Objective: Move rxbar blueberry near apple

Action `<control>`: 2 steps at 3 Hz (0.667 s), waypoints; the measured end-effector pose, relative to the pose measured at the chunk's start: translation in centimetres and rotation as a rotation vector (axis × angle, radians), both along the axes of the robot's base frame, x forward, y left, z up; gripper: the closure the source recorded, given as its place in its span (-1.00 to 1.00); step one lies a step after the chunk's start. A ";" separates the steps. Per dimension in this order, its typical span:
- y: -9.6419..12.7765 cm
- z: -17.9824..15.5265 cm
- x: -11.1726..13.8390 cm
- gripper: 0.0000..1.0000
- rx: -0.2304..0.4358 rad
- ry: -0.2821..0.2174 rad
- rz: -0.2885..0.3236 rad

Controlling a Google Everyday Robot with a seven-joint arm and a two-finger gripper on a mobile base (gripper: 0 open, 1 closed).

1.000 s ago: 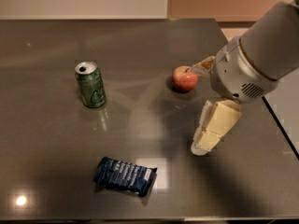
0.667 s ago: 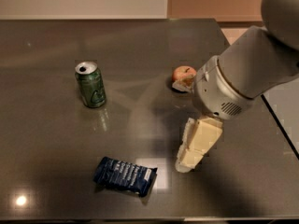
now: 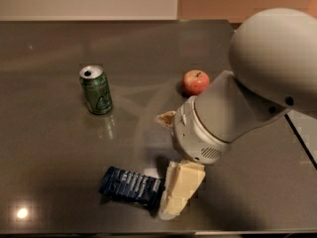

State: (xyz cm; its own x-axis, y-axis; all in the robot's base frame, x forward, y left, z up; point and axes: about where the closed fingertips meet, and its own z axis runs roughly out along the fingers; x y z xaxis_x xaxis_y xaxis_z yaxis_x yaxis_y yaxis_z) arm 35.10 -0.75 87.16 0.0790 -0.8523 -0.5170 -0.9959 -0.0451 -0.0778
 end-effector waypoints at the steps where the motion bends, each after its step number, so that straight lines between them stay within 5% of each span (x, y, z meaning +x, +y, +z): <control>1: 1.8 -1.8 -1.2 -1.00 0.003 -0.001 0.013; 2: 3.0 -3.1 -1.8 -1.00 -0.007 0.012 0.018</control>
Offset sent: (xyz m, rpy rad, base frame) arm -0.0247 0.0422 -0.0490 -0.0177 0.0332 0.0154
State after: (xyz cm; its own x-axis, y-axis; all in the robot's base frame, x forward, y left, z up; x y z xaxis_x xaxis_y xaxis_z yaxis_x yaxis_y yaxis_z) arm 33.28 2.20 84.03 0.0882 -0.8542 -0.5124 -0.9958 -0.0634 -0.0657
